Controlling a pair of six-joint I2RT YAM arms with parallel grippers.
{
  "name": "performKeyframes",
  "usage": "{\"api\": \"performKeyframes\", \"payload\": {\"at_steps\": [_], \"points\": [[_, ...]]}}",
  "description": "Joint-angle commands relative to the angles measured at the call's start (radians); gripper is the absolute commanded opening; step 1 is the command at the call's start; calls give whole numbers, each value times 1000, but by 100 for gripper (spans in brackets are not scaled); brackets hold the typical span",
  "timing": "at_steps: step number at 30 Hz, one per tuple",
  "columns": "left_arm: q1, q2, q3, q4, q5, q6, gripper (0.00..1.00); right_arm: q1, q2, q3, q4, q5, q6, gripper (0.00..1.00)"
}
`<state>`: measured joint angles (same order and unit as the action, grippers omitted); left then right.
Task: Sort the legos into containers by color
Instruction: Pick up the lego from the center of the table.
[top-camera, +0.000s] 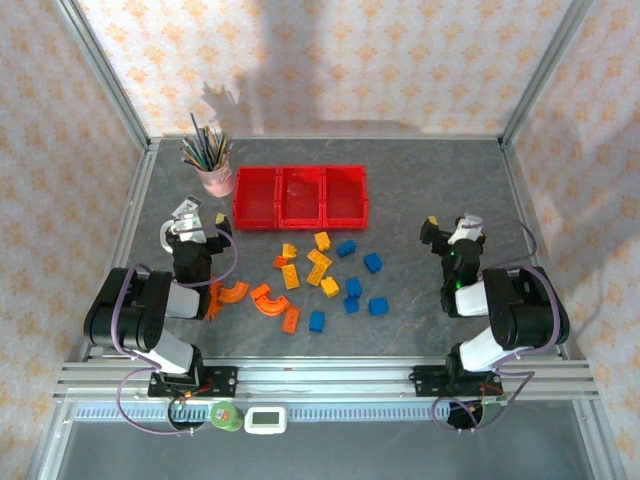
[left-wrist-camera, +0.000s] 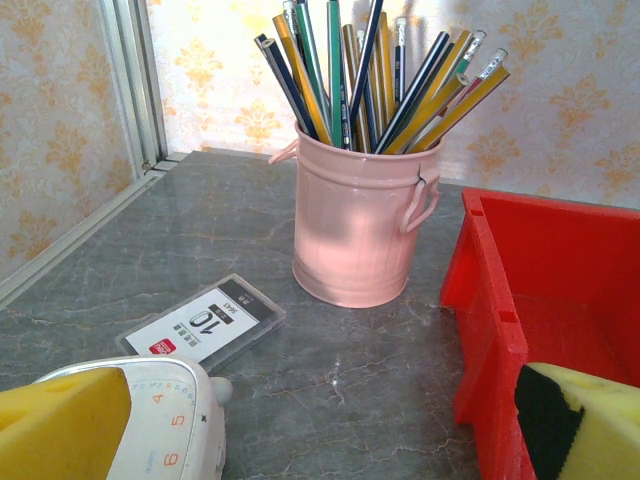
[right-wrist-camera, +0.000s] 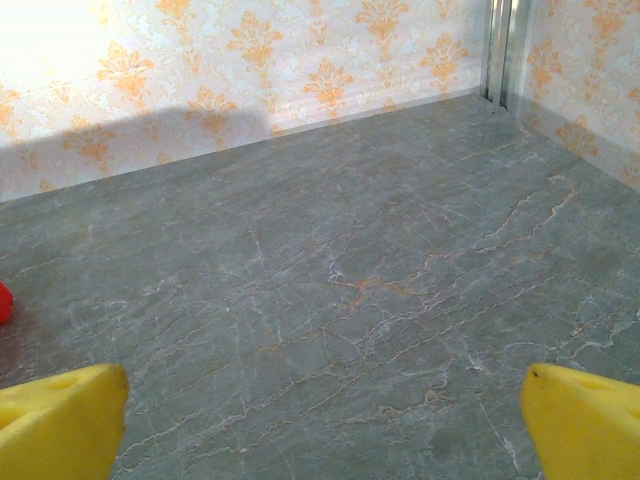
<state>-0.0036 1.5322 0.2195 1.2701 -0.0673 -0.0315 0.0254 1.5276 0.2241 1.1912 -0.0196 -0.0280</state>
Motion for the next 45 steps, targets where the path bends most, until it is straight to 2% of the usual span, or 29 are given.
{"api": "performKeyframes", "payload": {"at_steps": [1,11,15,18,21,25,29,32,40,45], "points": [[5,2,-5,47,-5,4,99,4,-9,12,35,-3,-15,100],[6,-38,-23,49,-22,-7,99,4,-30,1,35,-10,-15,100],[5,-100,-50,45,-20,-5,100,4,-103,-18,13,48,10,100],[5,-175,-49,-29,-26,-17,99,2,-174,14,-117,94,42,100],[5,-265,-19,-172,-10,-40,99,1,-244,57,-259,123,90,100],[8,-379,21,-324,1,-114,99,-1,-340,113,-433,130,195,100],[11,-479,45,-439,-60,-313,99,-2,-416,201,-679,111,375,100],[13,-538,47,-539,-117,-431,99,-4,-435,236,-801,74,443,100],[16,-614,139,-805,30,-483,99,6,-444,300,-948,-102,457,100],[7,-630,222,-973,175,-509,99,89,-420,380,-1068,-111,438,100]]}}
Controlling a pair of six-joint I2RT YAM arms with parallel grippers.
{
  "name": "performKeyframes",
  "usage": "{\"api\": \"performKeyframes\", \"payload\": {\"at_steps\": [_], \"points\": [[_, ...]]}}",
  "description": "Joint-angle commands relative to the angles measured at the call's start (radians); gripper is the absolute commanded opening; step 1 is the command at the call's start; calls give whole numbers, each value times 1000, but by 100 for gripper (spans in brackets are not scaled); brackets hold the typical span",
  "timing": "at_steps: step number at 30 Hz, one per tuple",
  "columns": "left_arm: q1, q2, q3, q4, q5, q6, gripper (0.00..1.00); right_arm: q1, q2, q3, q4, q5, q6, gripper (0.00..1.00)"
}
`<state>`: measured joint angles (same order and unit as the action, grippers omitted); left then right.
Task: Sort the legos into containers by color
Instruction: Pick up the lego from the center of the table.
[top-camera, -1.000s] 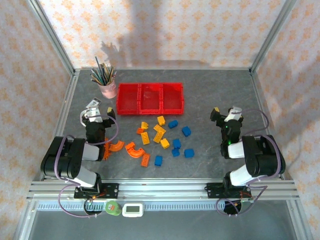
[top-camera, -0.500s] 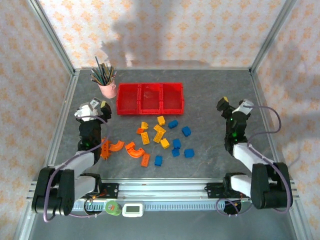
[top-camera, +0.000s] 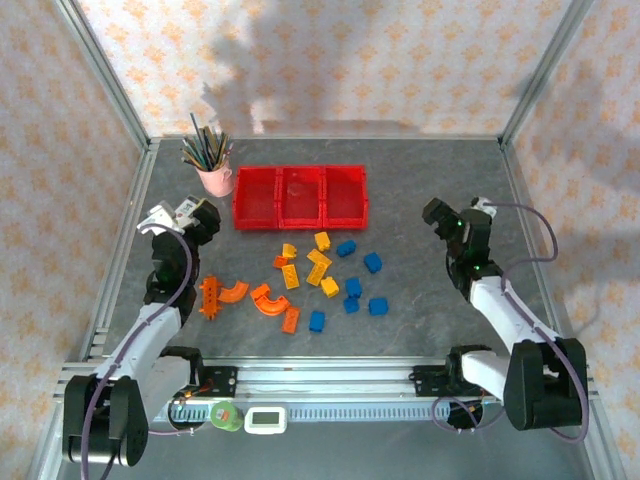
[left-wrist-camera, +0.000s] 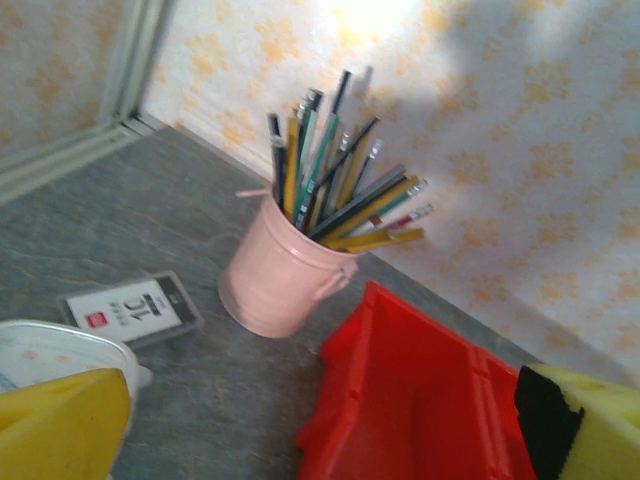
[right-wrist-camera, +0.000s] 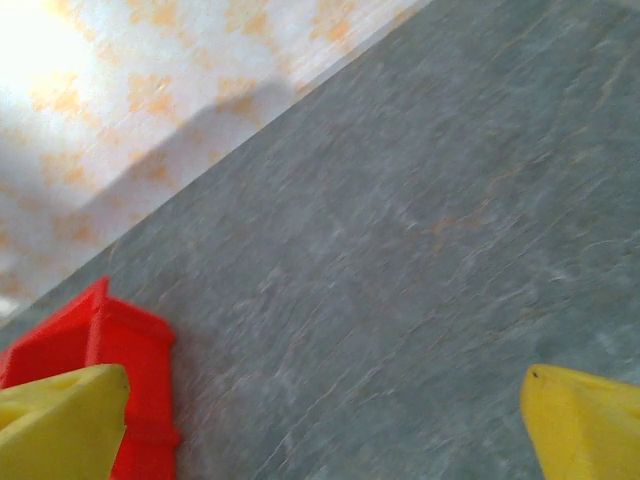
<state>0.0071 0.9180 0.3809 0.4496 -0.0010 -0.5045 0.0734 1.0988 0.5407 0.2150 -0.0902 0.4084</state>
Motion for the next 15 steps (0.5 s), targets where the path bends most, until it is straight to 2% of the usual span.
{"api": "performKeyframes", "payload": {"at_steps": [1,4,7,15], "points": [[-10,-16,77,-192,130,-41,99,59,15,78,-114,-53,-5,100],[-64,-15,117,-294,162,-38,99,96,26,104,-168,-98,-10,100],[-158,-2,167,-397,127,-29,99,145,34,121,-213,-110,-21,100],[-402,146,268,-507,105,-74,99,326,77,144,-296,-86,-9,100]]}}
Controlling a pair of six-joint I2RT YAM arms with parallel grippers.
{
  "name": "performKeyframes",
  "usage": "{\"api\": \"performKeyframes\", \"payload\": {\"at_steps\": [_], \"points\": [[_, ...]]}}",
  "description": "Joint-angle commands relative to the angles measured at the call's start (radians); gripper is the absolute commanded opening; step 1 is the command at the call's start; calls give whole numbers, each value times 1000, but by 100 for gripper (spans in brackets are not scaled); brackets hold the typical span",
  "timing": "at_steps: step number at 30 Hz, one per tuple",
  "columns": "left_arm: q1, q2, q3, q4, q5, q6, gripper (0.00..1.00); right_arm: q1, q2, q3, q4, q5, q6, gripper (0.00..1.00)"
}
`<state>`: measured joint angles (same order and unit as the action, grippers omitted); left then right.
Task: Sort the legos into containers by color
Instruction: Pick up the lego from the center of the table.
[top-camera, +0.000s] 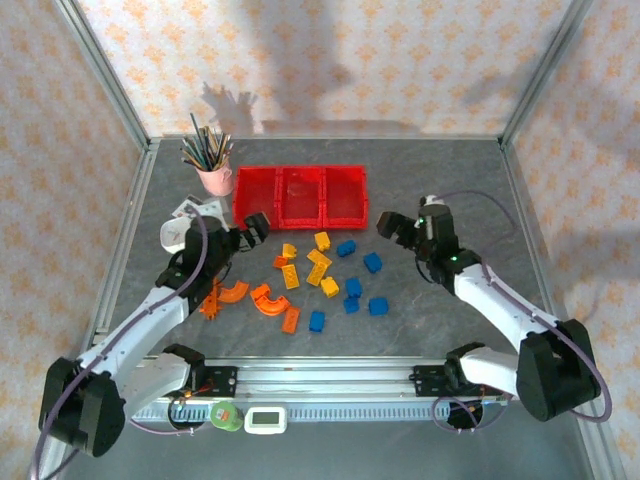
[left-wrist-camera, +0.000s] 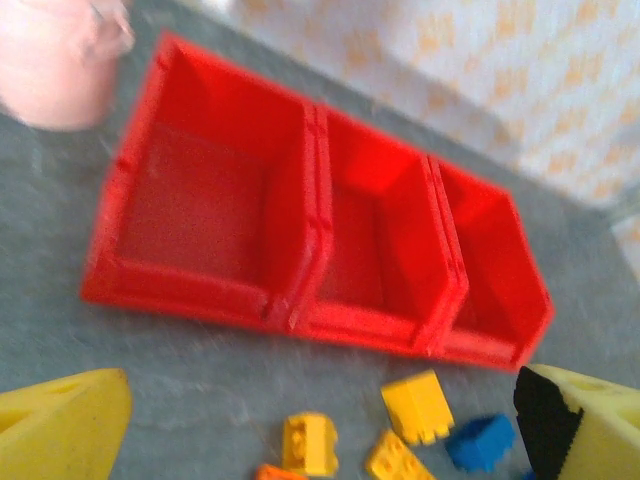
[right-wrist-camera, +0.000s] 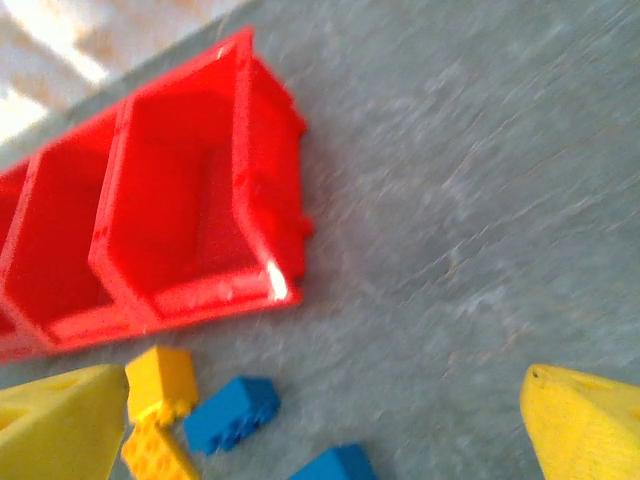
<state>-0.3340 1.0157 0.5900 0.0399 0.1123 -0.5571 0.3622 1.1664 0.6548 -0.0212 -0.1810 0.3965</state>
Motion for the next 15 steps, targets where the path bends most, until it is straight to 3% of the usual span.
{"api": "performKeyframes", "payload": {"at_steps": [1,6,15], "points": [[-97,85,82,-113,-15,-22,99,54,10,31,-65,0,10,100],[-215,252,188,-149,-66,-23,96,134,46,18,-61,-7,52,100],[-306,575,417,-223,-118,-54,89,152,97,11,-47,-15,44,100]]}}
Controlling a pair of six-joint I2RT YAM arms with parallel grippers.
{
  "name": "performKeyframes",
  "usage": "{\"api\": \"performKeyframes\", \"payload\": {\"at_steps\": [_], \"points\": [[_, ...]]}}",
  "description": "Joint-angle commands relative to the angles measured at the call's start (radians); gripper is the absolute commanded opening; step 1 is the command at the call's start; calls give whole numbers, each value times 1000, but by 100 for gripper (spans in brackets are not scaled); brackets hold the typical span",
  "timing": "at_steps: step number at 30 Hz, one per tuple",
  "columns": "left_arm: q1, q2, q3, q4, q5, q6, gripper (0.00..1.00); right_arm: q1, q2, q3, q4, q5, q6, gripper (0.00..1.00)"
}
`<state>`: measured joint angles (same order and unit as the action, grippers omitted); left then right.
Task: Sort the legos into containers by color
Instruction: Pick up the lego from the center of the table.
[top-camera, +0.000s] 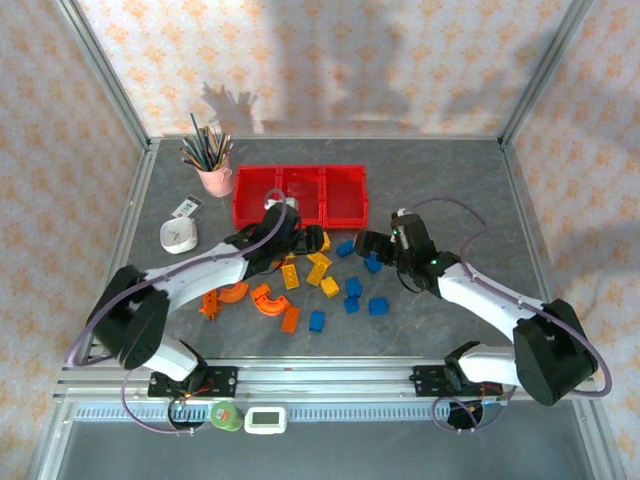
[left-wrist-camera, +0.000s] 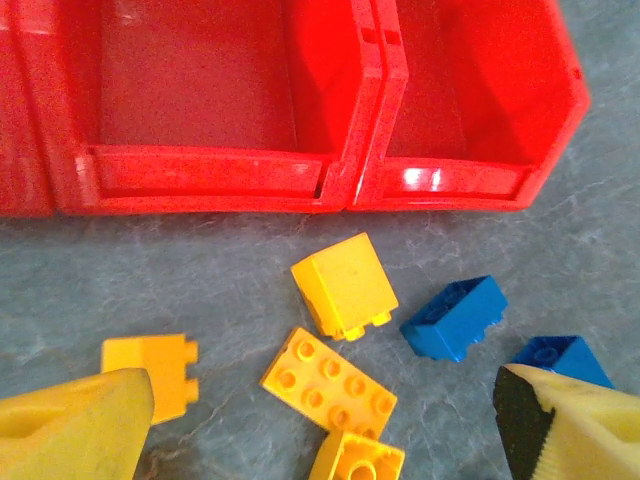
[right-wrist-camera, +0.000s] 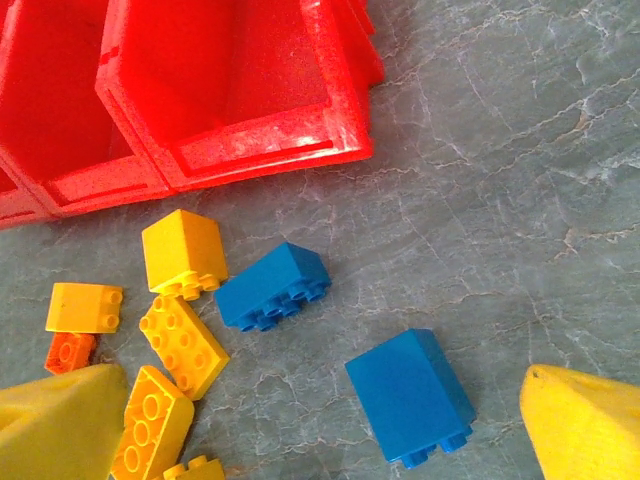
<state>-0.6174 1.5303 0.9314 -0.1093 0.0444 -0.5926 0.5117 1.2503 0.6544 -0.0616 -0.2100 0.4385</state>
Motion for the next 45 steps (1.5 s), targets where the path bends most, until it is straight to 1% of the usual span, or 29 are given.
{"api": "performKeyframes", "payload": {"at_steps": [1,8,14,24,35,38,41,45], "points": [[-33,93,100,-84,-65,-18,89,2,15,14,-8,12,-3,100],[-67,278,241,-138,-116,-34,87,-3,29,13,-12,12,-9,100],[-77,406,324,-172,-180,-47,83,-21,19,7,-14,-1,-15,100],[-77,506,392,-167,-219,-56,73,-41,17,-10,-4,-21,-24,100],[-76,472,347,-141,-220,-59,55,-47,20,-3,-4,-35,-29,100],[-76,463,341,-135,-213,-56,48,-47,25,-2,-6,-35,-30,100],[-76,456,339,-133,-204,-54,39,-46,26,1,-10,-40,-36,100],[-79,438,323,-118,-180,-46,30,-47,19,6,-24,-31,-45,100]]}}
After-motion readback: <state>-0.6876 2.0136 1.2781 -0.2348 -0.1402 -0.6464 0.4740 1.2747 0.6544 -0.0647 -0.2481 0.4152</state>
